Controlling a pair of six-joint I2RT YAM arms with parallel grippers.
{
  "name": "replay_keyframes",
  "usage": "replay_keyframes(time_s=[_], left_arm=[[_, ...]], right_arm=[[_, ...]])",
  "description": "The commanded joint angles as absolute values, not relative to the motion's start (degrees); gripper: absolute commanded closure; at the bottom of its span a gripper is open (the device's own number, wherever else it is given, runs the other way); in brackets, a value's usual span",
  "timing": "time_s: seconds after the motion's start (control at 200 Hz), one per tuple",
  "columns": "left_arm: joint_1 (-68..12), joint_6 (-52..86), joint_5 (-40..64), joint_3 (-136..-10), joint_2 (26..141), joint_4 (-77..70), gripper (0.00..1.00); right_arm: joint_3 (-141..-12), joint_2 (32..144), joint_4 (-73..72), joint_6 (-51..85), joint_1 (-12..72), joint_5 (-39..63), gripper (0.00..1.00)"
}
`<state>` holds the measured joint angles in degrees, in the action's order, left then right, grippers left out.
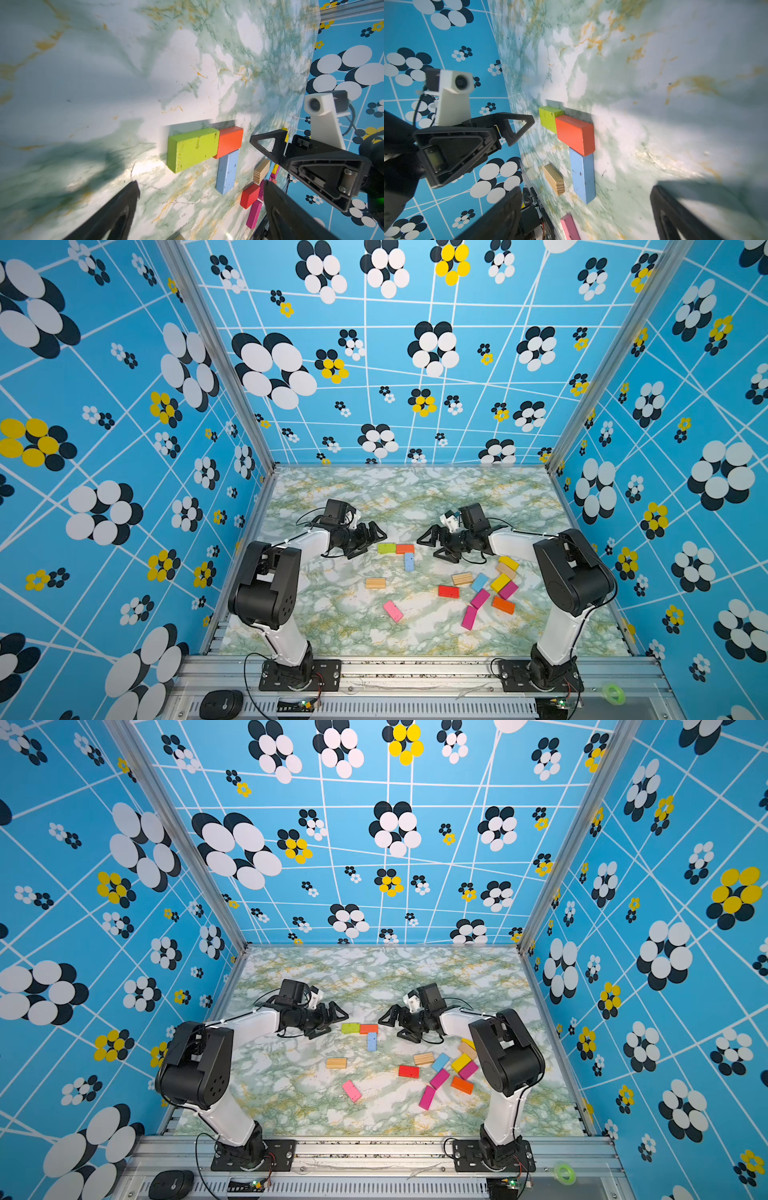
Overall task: Assemble the number 7 with building blocks
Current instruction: Adjust the building block at the center of the board.
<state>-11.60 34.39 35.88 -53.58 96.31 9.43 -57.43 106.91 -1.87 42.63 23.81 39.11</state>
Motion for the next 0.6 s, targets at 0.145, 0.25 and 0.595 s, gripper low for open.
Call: replay_keyframes(time_s=[0.145, 0.25, 0.595], left_arm=[[-11.1, 31.0, 34.2, -48.7, 85.2, 16.6, 0.03], [-10.7, 31.2, 34.4, -46.8, 82.1, 17.2, 0.03], [-9.9, 31.2, 35.1, -44.1, 78.5, 17.8, 0.03]], right_arm=[[-62.3, 112.1, -0.6, 42.5, 26.3, 38.8, 0.02], [-63.7, 113.6, -0.7, 42.8, 27.1, 38.9, 0.02], [-64.8, 116.3, -3.3, 45.0, 29.0, 39.6, 0.02]])
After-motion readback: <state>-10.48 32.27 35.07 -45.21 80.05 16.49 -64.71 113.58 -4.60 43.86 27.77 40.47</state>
